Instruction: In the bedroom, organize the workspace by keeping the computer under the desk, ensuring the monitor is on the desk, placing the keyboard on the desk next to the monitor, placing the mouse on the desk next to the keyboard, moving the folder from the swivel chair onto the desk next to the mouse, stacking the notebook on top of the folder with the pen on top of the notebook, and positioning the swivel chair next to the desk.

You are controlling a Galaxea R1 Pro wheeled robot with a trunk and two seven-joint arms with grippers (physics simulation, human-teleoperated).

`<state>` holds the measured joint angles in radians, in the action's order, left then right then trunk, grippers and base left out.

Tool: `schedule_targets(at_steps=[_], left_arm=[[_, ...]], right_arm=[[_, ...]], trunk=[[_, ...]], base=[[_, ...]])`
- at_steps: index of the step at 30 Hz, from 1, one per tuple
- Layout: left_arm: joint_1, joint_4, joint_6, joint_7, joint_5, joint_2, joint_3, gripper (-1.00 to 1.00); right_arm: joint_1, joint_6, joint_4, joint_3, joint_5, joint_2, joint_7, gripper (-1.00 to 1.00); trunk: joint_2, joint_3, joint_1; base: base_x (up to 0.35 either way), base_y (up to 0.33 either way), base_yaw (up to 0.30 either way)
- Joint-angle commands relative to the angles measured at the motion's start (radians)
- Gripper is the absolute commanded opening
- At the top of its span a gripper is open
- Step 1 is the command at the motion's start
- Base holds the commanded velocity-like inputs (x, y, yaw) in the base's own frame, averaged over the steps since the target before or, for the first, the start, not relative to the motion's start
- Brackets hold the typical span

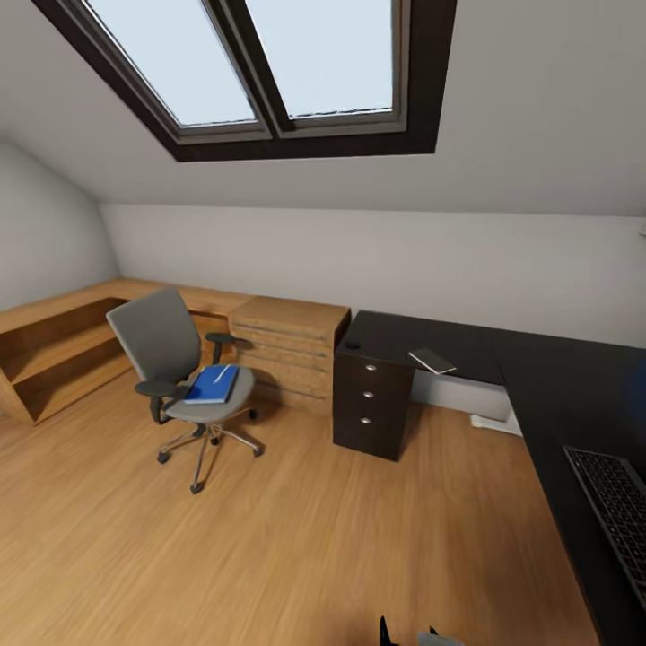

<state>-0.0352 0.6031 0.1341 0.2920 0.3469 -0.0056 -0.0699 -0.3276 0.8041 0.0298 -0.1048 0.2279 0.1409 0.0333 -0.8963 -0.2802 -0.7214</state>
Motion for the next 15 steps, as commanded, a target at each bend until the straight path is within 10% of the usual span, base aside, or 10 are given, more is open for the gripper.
schedule_targets(at_steps=[1,15], left_arm=[[0.0,0.001,0.004,0.007,0.011,0.001,-0.007,1.0],[0.0,0.001,0.004,0.007,0.011,0.001,-0.007,1.0]], right_arm=[[-0.001,0.003,-0.001,-0.009,0.007,0.0,0.003,1.0],[-0.001,0.003,-0.001,-0.009,0.005,0.0,0.003,1.0]], trunk=[[-0.001,-0.001,-0.001],[-0.001,-0.001,-0.001]], base=[[0.325,0.0,0.0],[0.325,0.0,0.0]])
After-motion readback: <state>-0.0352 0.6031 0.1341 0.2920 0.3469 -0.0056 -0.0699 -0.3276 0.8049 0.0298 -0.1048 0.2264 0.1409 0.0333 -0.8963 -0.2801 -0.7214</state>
